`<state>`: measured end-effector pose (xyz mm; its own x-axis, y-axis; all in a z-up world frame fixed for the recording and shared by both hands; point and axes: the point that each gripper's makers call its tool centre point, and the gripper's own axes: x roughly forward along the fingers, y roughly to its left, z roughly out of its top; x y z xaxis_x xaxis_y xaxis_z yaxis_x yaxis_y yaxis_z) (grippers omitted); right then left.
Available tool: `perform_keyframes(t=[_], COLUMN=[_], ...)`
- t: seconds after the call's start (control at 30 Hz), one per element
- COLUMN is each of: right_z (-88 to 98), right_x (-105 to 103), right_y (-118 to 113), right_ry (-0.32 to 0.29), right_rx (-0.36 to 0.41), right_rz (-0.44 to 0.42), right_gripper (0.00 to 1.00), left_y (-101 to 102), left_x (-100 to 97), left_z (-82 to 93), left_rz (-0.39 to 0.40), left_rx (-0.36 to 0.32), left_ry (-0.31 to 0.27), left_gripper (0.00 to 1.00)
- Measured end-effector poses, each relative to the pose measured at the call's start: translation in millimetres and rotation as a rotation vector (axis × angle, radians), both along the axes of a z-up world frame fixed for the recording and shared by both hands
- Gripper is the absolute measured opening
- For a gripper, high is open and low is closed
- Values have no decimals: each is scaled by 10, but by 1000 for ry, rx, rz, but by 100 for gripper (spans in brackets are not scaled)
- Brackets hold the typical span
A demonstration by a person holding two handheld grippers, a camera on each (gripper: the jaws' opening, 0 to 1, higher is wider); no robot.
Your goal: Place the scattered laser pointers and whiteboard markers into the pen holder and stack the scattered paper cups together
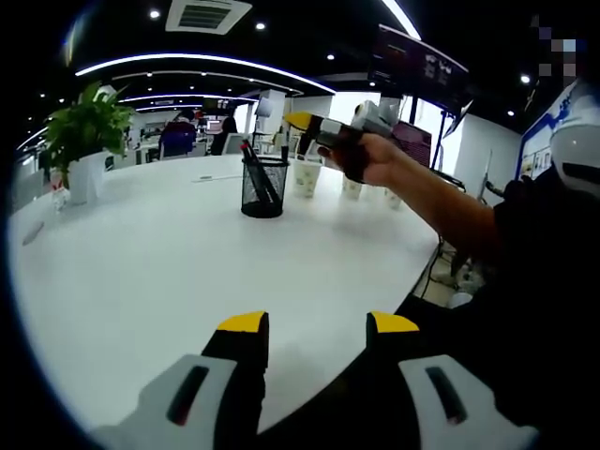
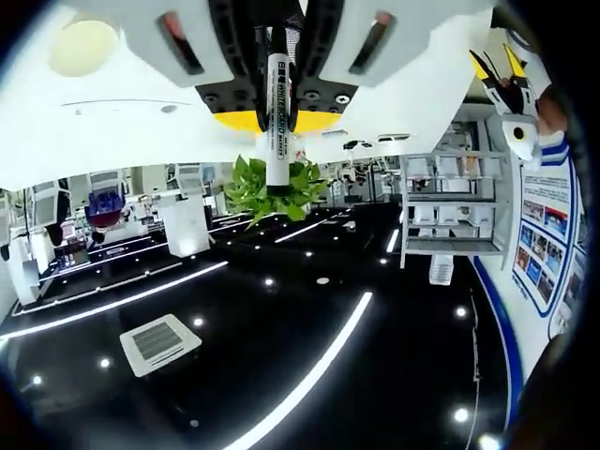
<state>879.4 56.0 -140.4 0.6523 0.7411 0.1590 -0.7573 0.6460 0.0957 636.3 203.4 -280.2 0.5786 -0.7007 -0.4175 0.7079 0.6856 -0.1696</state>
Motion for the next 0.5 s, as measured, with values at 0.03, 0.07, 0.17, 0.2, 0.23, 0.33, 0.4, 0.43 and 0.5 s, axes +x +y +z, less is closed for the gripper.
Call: perform_keyframes(t=[0.03,0.07,0.17,0.2,0.23,0.33,0.4,0.43,0.5], right_z=[-34,-74,-123,-130,-137,-219,-313,-349,-401], right_x=[3,3,3,3,4,1,-18,-26,-35], right_y=[20,46,76,79,82,116,165,181,199], right_ry=[8,21,33,35,36,56,87,96,104], right_rx=[-7,-11,-21,-22,-24,-43,-59,-69,-89], right_rz=[6,15,24,25,26,34,53,57,57], right_gripper=[14,14,14,14,14,14,14,14,14], left_y=[0,4,11,11,12,9,8,11,13], left_x=[1,3,5,5,5,3,2,3,5], left_z=[-1,-3,-10,-12,-14,-25,-27,-26,-25], left_rz=[0,2,5,5,5,4,4,5,6], left_rx=[0,0,-1,-1,-1,-1,-1,-1,0], left_ry=[1,1,3,3,3,6,7,7,7], left_gripper=[43,43,43,43,43,43,43,43,43])
